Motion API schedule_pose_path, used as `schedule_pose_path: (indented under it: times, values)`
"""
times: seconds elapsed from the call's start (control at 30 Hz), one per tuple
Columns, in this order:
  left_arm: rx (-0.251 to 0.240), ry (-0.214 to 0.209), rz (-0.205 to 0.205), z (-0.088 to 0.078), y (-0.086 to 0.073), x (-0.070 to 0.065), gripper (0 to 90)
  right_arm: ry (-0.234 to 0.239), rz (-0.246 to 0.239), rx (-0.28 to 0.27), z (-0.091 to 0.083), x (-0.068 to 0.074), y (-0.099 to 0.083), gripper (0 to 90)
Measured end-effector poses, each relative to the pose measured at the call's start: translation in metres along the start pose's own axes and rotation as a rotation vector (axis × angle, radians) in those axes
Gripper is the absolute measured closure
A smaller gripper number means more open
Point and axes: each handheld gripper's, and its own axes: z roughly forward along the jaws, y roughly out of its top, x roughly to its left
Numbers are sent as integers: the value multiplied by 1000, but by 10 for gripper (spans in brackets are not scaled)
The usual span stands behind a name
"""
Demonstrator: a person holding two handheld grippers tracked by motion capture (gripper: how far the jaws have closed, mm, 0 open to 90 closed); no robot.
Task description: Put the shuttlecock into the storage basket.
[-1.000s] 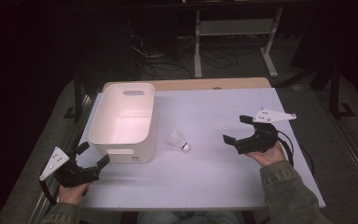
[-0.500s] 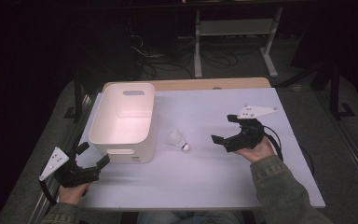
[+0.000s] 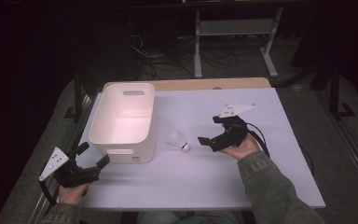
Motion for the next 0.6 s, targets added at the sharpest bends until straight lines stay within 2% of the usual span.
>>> schedule_pose_path:
  times: [0.3,0.6]
  values:
    - [-2,-2,-3,0,0,0,0,20,8,49,21,0,2,0]
    - [0,1,-6,-1,0,0,0,44,32,99,51,-2,2,0]
